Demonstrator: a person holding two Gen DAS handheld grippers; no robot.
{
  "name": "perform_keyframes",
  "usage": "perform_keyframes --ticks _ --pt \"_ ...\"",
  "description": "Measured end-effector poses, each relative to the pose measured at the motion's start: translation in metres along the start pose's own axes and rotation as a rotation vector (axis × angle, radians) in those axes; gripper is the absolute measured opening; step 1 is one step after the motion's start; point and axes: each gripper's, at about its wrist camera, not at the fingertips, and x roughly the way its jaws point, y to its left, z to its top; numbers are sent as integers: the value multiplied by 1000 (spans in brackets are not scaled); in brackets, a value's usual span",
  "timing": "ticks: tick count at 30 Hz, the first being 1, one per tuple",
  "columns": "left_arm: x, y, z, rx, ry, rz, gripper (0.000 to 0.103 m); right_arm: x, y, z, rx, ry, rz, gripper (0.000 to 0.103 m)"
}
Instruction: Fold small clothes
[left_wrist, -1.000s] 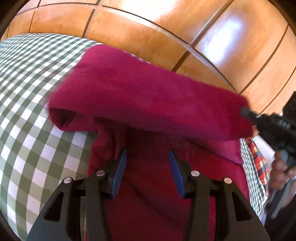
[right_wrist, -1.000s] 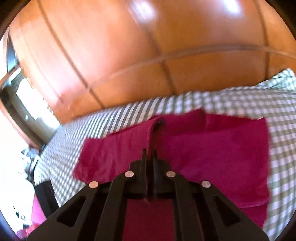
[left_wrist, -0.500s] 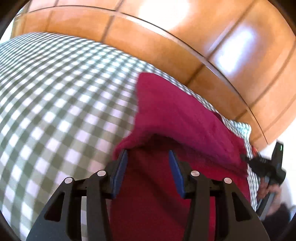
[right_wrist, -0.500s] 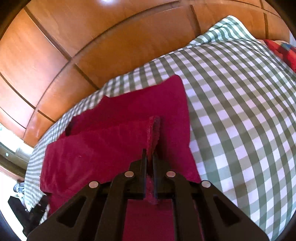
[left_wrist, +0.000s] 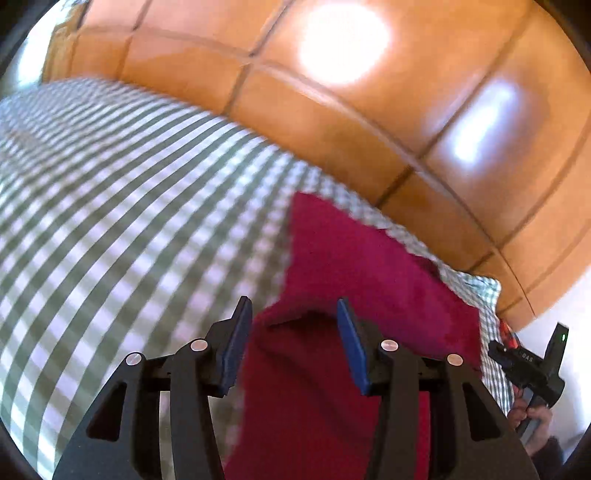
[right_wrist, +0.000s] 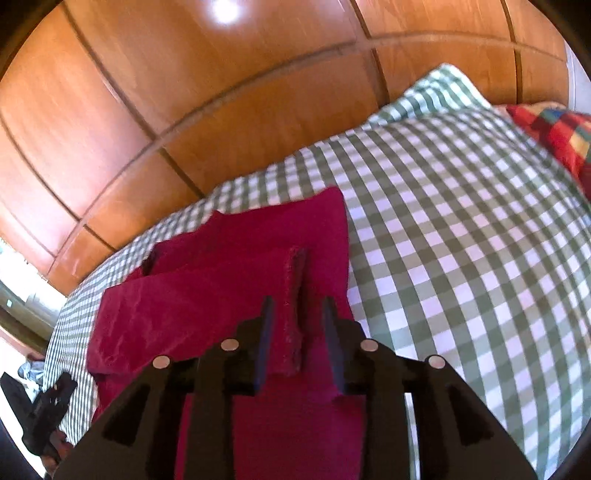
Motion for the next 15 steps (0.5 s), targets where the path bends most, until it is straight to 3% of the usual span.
perform_keyframes --ticks 5,10,12,15 --pt "24 -38 7 107 21 -33 46 0 30 -13 -106 9 47 27" --pt "74 -29 -8 163 145 109 45 42 35 -42 -195 107 -37 23" --pt "81 -19 -16 172 156 95 42 44 23 -49 -155 66 15 23" --pt "79 -24 -20 204 144 113 42 44 24 -56 -182 20 20 23"
